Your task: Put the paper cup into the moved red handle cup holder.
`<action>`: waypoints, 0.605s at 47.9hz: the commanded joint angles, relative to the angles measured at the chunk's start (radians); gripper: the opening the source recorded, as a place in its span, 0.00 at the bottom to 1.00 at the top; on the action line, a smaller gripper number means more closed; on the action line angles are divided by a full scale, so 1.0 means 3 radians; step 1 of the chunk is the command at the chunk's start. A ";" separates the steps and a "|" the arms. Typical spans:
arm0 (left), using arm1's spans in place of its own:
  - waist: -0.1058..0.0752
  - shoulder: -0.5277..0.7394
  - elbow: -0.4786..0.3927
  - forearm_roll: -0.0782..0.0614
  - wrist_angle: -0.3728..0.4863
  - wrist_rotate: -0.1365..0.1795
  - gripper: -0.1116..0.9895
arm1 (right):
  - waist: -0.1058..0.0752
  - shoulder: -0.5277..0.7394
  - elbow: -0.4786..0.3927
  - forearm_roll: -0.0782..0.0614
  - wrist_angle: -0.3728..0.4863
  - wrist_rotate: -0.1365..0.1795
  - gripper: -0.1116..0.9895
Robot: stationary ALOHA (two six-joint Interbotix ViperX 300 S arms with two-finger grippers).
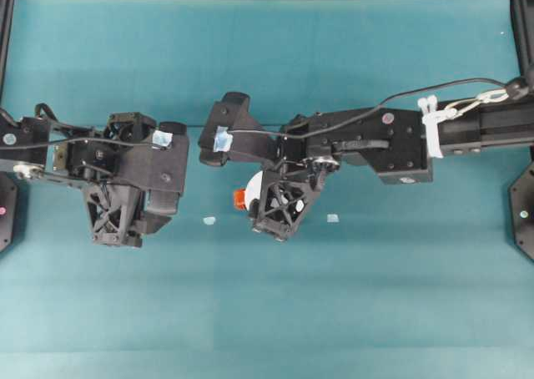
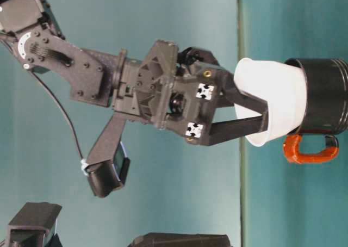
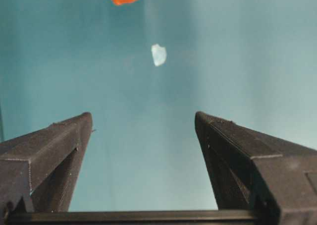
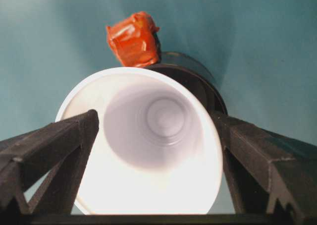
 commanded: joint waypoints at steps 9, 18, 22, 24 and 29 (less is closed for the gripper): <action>0.0000 -0.0051 -0.0031 0.0005 -0.0015 -0.0010 0.91 | 0.0015 -0.0378 -0.0148 0.0015 0.0199 0.0036 0.74; 0.0000 -0.0051 -0.0031 0.0000 -0.0015 -0.0010 0.91 | 0.0020 -0.0435 -0.0240 0.0015 0.0322 0.0046 0.74; 0.0000 -0.0051 -0.0036 0.0005 -0.0015 -0.0010 0.91 | 0.0015 -0.0470 -0.0317 0.0010 0.0414 0.0046 0.73; 0.0000 -0.0051 -0.0036 0.0000 -0.0015 -0.0010 0.91 | 0.0015 -0.0496 -0.0378 0.0000 0.0476 0.0041 0.73; -0.0005 -0.0061 -0.0036 0.0005 -0.0015 -0.0015 0.91 | 0.0015 -0.0552 -0.0501 -0.0005 0.0598 0.0031 0.73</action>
